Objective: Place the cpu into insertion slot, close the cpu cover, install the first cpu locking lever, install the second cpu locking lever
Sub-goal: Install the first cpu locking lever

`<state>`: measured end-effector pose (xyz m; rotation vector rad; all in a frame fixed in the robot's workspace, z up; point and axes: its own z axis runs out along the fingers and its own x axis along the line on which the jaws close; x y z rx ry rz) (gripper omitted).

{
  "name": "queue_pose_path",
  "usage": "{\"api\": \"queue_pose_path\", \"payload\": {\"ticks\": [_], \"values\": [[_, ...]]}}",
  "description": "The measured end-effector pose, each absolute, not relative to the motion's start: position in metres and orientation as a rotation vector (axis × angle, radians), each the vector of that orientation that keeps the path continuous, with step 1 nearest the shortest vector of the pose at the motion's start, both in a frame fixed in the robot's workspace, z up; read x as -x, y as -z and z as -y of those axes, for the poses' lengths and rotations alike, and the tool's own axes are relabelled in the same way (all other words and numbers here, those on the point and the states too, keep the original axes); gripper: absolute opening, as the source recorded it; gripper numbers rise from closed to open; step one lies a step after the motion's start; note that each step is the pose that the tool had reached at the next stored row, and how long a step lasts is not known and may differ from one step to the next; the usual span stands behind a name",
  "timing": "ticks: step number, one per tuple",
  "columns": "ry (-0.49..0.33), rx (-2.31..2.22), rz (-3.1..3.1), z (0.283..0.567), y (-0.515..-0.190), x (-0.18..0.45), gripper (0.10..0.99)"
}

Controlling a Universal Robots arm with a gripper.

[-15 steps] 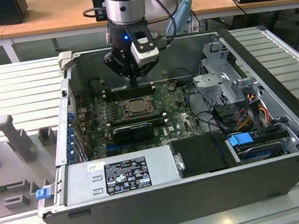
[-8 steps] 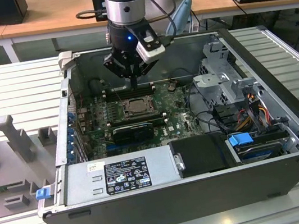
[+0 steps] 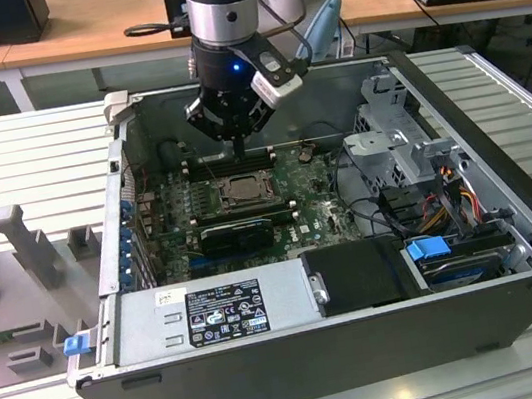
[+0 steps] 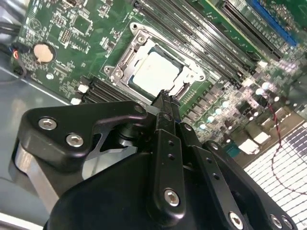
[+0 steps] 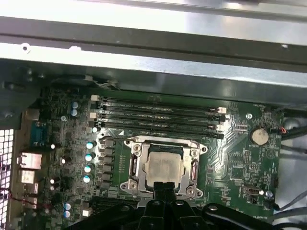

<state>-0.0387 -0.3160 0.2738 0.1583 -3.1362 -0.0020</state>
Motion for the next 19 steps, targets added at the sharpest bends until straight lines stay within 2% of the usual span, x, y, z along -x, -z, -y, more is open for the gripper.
{"api": "queue_pose_path", "payload": {"ticks": [19], "values": [[0.021, -0.162, 3.136, 0.312, -0.270, 0.101, 0.106]]}}
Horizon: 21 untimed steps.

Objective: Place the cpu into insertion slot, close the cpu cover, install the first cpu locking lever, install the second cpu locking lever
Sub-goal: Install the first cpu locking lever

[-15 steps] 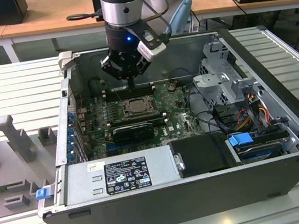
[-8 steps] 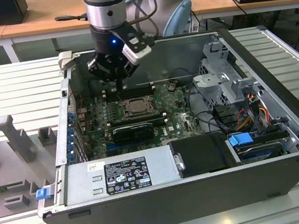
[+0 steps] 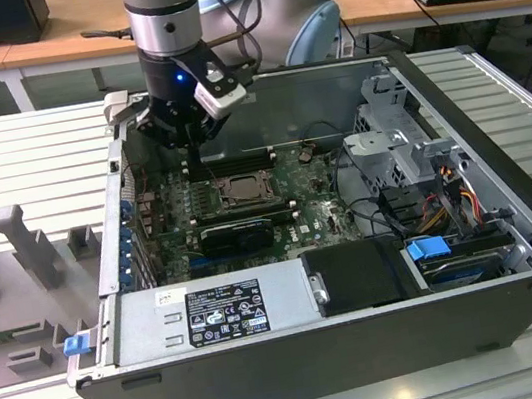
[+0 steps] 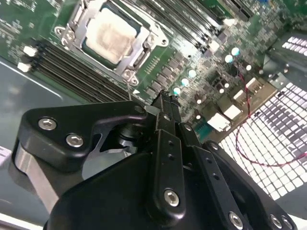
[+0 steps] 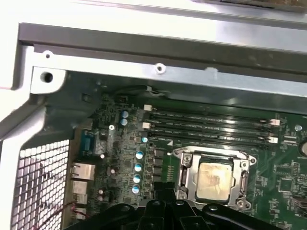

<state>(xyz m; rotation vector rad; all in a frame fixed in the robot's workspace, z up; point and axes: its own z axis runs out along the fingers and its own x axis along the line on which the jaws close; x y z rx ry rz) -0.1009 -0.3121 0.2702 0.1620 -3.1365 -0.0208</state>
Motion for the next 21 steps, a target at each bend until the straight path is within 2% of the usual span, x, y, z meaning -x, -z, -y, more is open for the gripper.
{"api": "queue_pose_path", "payload": {"ticks": [12, 21], "values": [[0.023, -0.162, 3.137, 0.289, -0.262, 0.107, 0.106], [0.023, -0.162, 3.136, 0.286, -0.261, 0.097, 0.106]]}}
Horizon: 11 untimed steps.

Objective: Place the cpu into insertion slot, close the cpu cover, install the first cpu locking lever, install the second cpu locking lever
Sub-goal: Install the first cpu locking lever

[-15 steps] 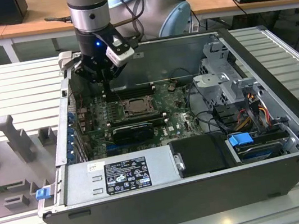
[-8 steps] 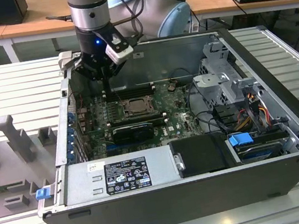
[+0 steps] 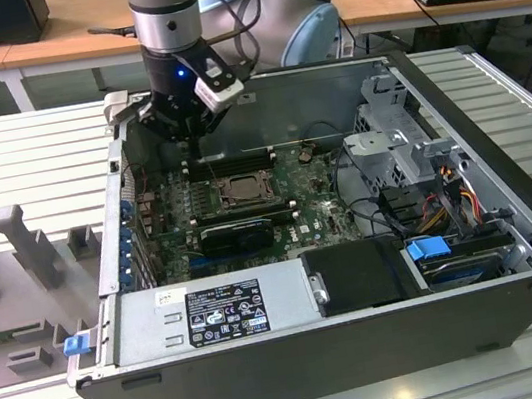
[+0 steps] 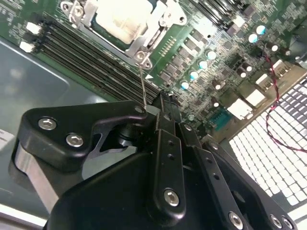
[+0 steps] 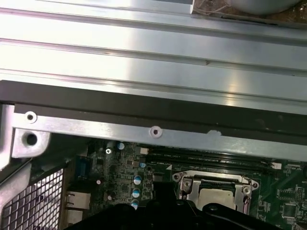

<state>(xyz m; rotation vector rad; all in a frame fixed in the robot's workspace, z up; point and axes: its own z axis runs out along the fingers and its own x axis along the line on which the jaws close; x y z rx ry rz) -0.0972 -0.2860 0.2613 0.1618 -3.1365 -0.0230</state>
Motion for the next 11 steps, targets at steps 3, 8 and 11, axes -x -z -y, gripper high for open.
{"api": "queue_pose_path", "payload": {"ticks": [3, 8, 11], "values": [[0.023, -0.162, 3.136, 0.286, -0.261, 0.090, 0.106], [0.023, -0.162, 3.136, 0.286, -0.261, 0.081, 0.106], [0.023, -0.162, 3.136, 0.286, -0.261, 0.076, 0.106]]}}
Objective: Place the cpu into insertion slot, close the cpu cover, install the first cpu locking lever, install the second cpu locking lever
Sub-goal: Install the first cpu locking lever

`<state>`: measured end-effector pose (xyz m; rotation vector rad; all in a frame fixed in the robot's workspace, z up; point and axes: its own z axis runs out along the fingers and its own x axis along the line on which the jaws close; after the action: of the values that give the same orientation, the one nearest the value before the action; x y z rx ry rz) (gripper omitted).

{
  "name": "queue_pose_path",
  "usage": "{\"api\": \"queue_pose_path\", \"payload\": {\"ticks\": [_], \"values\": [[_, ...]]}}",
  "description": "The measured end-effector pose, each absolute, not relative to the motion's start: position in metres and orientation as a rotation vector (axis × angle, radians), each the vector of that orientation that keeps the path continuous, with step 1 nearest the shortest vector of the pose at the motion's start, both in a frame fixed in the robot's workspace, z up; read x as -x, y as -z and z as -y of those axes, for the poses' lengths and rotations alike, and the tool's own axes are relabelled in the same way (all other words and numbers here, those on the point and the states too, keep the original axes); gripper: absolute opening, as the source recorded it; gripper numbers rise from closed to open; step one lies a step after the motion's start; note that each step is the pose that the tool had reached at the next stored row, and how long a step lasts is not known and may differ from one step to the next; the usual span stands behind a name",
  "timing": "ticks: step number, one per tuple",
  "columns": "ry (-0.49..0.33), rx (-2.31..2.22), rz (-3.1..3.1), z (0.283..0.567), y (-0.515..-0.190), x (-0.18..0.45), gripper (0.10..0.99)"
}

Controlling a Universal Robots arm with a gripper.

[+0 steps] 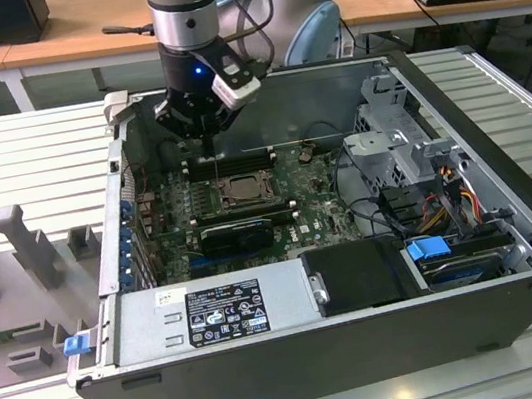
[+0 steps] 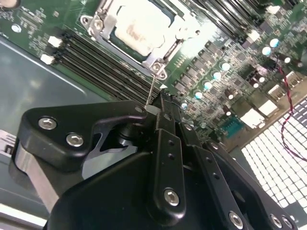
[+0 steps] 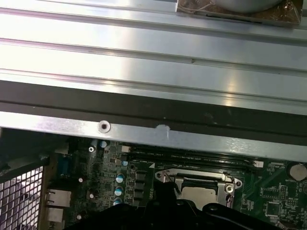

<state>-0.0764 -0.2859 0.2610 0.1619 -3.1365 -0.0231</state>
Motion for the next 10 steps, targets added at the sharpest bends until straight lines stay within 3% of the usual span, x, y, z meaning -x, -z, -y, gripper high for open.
{"api": "queue_pose_path", "payload": {"ticks": [10], "values": [[0.039, -0.162, 3.136, 0.286, -0.259, 0.057, 0.106]]}}
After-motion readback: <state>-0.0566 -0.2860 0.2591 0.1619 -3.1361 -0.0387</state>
